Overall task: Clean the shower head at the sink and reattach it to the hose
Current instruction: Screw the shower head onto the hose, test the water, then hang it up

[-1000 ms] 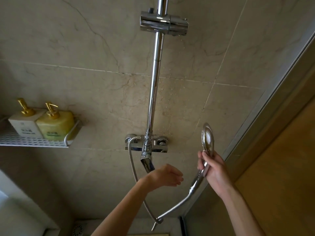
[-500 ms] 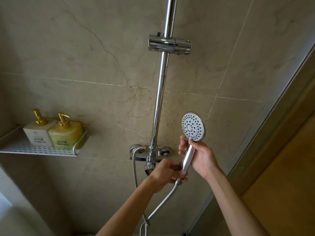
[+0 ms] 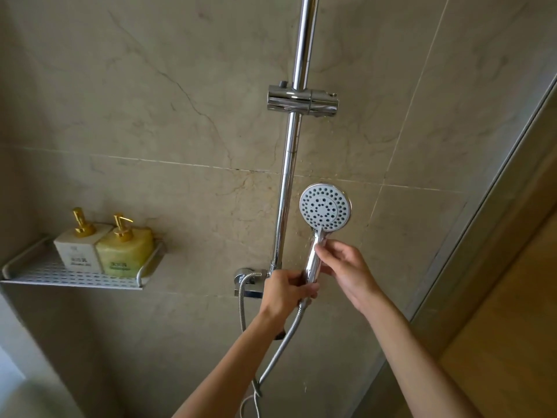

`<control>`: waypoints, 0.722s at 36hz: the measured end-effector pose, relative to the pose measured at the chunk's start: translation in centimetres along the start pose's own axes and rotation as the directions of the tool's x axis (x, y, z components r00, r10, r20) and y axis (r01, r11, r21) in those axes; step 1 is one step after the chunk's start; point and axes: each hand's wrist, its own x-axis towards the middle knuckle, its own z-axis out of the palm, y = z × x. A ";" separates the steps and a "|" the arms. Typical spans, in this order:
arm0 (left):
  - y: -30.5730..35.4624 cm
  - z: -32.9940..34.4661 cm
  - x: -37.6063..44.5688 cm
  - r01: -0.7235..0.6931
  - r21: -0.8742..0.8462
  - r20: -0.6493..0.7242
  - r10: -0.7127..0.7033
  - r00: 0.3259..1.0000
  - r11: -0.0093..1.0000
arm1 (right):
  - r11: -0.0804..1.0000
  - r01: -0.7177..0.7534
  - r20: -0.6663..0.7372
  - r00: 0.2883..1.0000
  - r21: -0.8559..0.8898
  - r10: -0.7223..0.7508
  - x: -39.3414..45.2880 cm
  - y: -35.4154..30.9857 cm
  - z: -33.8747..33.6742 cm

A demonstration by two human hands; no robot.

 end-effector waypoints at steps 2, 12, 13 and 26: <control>0.5 -0.1 0.0 -0.026 0.030 -0.005 0.026 1.000 0.999 | 0.999 0.013 -0.008 1.000 -0.047 -0.013 0.4 -0.5 0.2; 3.4 -0.4 0.6 -0.077 0.041 0.047 0.075 0.996 0.996 | 0.986 0.066 -0.066 0.995 -0.153 -0.077 1.9 -3.9 0.1; 3.7 -0.4 0.6 -0.089 0.025 0.057 0.087 0.995 0.996 | 0.989 0.064 -0.066 0.995 -0.131 -0.074 2.0 -4.3 0.2; 4.8 0.6 1.0 -0.081 -0.181 0.124 0.104 0.987 0.980 | 0.993 0.060 -0.067 0.995 -0.105 -0.067 3.0 -8.4 -1.1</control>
